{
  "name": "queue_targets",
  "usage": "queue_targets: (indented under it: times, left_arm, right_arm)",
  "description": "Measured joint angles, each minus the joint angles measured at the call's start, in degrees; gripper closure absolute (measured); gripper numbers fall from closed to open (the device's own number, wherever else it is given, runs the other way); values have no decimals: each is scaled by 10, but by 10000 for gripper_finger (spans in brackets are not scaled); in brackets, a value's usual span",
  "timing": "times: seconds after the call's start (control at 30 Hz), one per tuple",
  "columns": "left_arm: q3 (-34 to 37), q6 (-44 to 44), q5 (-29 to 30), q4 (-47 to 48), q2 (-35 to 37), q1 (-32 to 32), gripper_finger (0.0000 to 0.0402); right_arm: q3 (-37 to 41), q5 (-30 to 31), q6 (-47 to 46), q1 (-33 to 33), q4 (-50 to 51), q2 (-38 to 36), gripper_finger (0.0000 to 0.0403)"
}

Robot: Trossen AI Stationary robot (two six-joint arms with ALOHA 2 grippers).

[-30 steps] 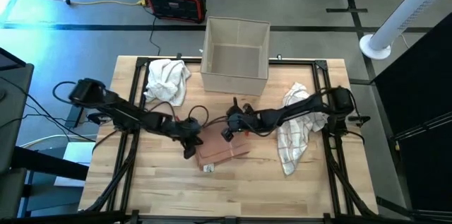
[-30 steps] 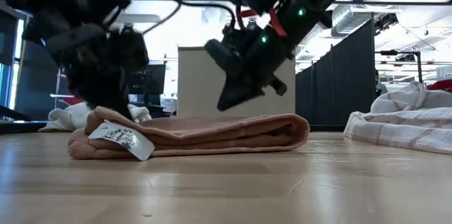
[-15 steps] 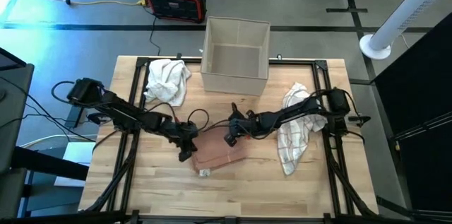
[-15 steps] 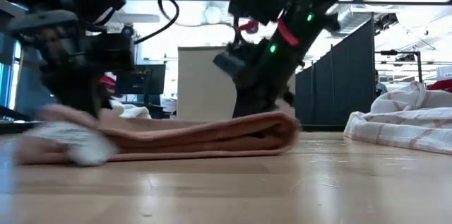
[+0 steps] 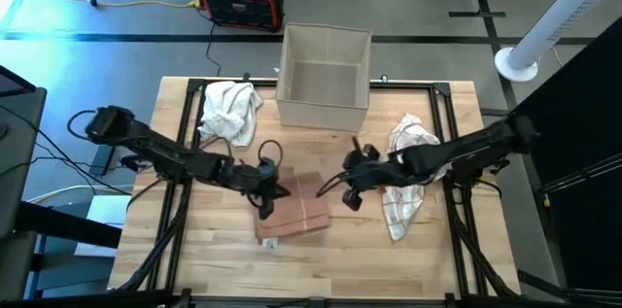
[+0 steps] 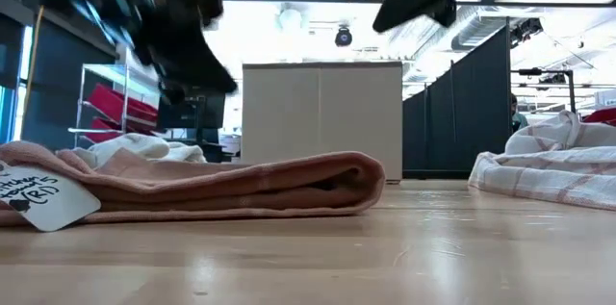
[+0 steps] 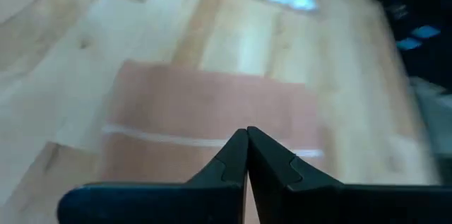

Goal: Fold towel
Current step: Fold the brown towel

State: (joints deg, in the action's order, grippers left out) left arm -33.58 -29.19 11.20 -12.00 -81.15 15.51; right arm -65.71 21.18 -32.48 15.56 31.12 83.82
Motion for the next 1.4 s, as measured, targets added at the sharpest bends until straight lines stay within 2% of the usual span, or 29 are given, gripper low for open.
queue_targets:
  times: [0.1, 0.17, 0.27, 0.5, 0.73, 0.93, 1.13, 1.4]
  left_arm:
    - [0, 7, -21, -30, -64, -5, 402]
    - [0, 2, -65, -35, -97, -3, 402]
    - [0, -4, -127, 12, -113, 14, 402]
    - [-1, -15, -185, 213, -42, 78, 402]
    - [0, -22, -194, 410, 38, 126, 402]
    - [0, -56, -195, 495, 54, 144, 402]
    - [0, -154, -201, 517, 50, 165, 402]
    - [0, -323, -220, 524, 50, 249, 402]
  right_arm:
    - [0, 22, 10, 2, 0, -12, 403]
    - [0, 23, 9, 2, 3, -12, 403]
    - [0, 22, 7, 3, 8, -12, 403]
    - [0, 18, -6, 6, 38, -12, 403]
    - [0, 24, -5, 6, 45, -12, 403]
    - [0, 29, 0, 6, 45, -12, 403]
    - [0, 35, -1, 7, 47, -12, 403]
    - [0, 68, -7, 19, 63, -12, 403]
